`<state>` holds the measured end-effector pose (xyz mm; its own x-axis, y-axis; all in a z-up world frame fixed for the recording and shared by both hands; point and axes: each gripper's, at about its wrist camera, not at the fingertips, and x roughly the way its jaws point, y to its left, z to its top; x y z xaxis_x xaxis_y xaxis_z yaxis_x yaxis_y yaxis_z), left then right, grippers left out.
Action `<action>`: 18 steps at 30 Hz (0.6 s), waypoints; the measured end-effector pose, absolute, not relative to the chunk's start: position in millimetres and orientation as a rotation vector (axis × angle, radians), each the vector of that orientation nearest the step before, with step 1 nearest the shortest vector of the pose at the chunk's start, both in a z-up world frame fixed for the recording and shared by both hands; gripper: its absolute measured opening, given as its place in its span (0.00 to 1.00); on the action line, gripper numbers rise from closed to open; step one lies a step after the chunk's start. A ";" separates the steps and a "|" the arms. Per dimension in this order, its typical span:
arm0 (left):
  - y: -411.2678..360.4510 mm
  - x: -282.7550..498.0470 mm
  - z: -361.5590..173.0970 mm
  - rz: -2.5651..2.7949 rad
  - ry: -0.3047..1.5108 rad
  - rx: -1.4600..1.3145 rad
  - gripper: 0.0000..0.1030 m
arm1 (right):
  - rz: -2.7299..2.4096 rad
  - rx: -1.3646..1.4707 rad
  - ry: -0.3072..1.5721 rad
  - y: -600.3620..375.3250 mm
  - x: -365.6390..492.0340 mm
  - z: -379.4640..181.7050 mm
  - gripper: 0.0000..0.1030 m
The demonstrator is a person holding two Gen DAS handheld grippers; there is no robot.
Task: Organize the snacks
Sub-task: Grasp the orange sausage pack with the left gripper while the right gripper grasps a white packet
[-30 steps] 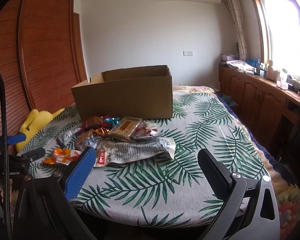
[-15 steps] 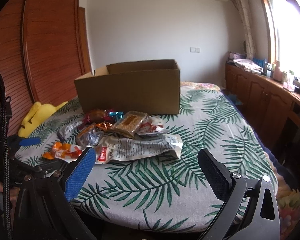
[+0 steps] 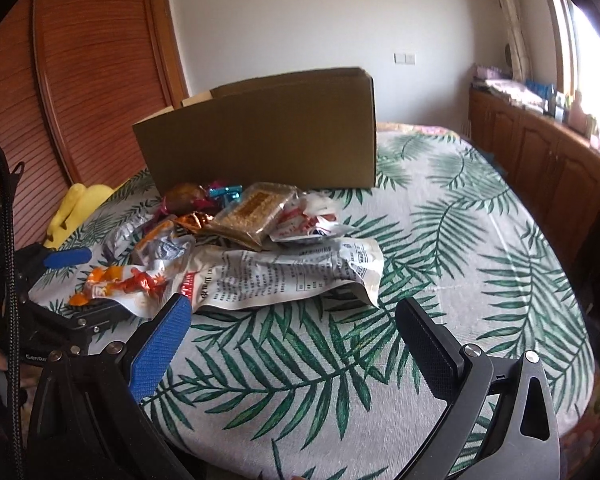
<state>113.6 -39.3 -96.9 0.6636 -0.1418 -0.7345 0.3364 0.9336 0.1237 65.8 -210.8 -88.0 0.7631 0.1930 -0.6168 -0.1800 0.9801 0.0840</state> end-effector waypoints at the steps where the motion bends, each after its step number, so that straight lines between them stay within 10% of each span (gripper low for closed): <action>1: -39.6 114.0 -97.2 -0.287 0.808 0.254 0.81 | 0.207 0.028 0.684 -212.0 68.1 -89.1 0.99; 18: -37.2 113.3 -93.9 -0.343 0.785 0.227 0.45 | 0.267 0.180 0.781 -216.0 112.3 -105.9 0.71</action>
<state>113.3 -37.2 -93.9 0.6565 -0.2166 -0.7226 0.3831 0.9209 0.0721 112.3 -216.0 -105.9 0.6789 0.3030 -0.6688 -0.1702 0.9510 0.2580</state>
